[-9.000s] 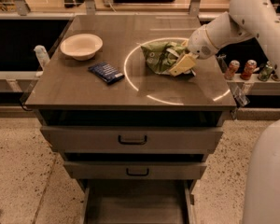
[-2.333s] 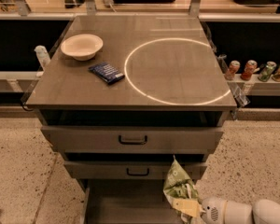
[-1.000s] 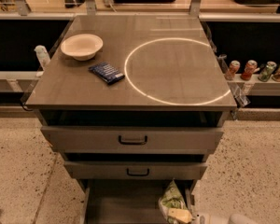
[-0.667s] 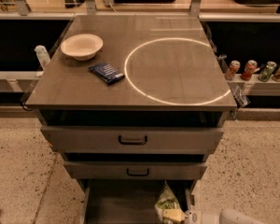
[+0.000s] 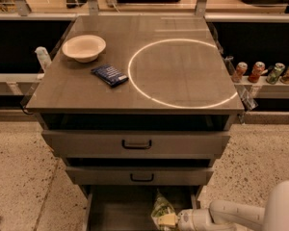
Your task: Place green jalapeno chip bag into bottom drawer
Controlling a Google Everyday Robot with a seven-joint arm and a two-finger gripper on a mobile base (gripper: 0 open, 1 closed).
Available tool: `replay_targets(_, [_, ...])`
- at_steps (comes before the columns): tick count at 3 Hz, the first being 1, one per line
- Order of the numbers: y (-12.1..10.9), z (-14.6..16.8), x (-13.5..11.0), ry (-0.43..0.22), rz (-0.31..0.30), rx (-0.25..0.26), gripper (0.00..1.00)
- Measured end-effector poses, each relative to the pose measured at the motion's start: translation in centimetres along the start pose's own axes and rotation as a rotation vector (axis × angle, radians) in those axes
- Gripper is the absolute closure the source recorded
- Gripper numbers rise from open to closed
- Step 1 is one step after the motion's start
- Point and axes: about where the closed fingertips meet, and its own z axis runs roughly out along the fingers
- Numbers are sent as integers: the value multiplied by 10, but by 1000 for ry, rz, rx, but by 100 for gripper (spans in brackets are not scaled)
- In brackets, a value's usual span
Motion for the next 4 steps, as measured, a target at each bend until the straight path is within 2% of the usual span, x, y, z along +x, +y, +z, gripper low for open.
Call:
replay_targets(1, [2,3,0,7,-4,2,81])
replay_targets(4, [2,4,0,7,-4,2,11])
